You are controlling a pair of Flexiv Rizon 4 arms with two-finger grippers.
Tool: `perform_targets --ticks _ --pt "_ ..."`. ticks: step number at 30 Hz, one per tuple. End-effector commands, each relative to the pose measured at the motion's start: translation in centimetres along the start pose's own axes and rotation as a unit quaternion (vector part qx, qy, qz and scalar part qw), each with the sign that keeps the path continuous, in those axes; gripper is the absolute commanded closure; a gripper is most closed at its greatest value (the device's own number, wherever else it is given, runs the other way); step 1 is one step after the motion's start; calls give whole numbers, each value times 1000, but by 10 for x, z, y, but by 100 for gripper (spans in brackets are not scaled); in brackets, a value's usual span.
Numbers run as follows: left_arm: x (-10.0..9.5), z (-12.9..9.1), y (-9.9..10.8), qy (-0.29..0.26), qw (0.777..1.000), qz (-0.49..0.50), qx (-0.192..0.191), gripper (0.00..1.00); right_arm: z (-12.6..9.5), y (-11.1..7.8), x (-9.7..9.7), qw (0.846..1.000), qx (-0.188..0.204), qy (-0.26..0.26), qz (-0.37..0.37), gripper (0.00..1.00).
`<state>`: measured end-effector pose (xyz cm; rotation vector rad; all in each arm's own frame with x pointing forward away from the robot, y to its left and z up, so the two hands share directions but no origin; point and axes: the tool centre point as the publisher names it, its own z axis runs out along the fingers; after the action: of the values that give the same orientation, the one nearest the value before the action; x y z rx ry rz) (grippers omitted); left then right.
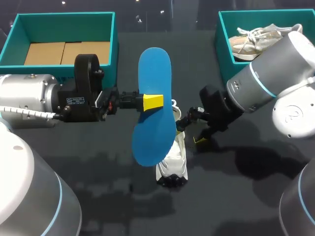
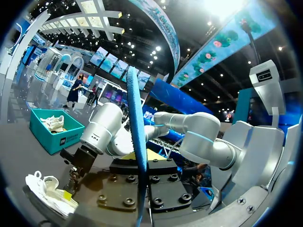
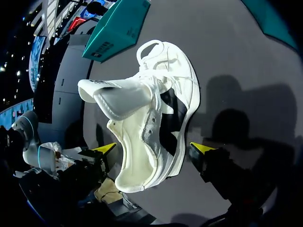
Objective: Take the shoe out of the shoebox, open the shoe tongue, remove and reinsert the insole, then place the shoe into the shoebox
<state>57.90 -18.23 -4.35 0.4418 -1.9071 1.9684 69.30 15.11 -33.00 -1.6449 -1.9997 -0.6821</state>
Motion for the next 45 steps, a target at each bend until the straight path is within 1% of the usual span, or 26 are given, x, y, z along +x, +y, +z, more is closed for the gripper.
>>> perform_targets --ticks 1,2,4,5,8,19,22,32,33,40,45 --pt "-2 3 0 0 1000 0 1 100 1 -1 1 1000 -1 -1 0 0" --pt "-2 3 0 0 1000 0 1 100 1 -1 1 1000 -1 -1 0 0" --pt "-2 3 0 0 1000 0 1 100 -11 -7 3 999 -28 15 -11 0" --pt "-2 3 0 0 1000 0 1 100 -17 -9 5 999 -35 22 -9 0" --pt "-2 3 0 0 1000 0 1 100 -31 -13 10 998 -45 34 -16 0" --pt "-2 3 0 0 1000 0 1 100 -57 -13 18 996 -57 67 -33 0" --pt "-2 3 0 0 1000 0 1 100 -62 -12 19 994 -61 85 -36 0" --pt "-2 3 0 0 1000 0 1 100 -62 -12 19 994 -61 85 -36 0" --pt "-2 3 0 0 1000 0 1 100 -63 -10 22 992 -63 99 -46 0" --pt "-11 3 -1 -11 996 82 18 100 -79 -4 31 989 -69 121 -58 0" --pt "-21 3 -6 -14 986 165 30 100 -89 2 34 987 -61 138 -61 0"
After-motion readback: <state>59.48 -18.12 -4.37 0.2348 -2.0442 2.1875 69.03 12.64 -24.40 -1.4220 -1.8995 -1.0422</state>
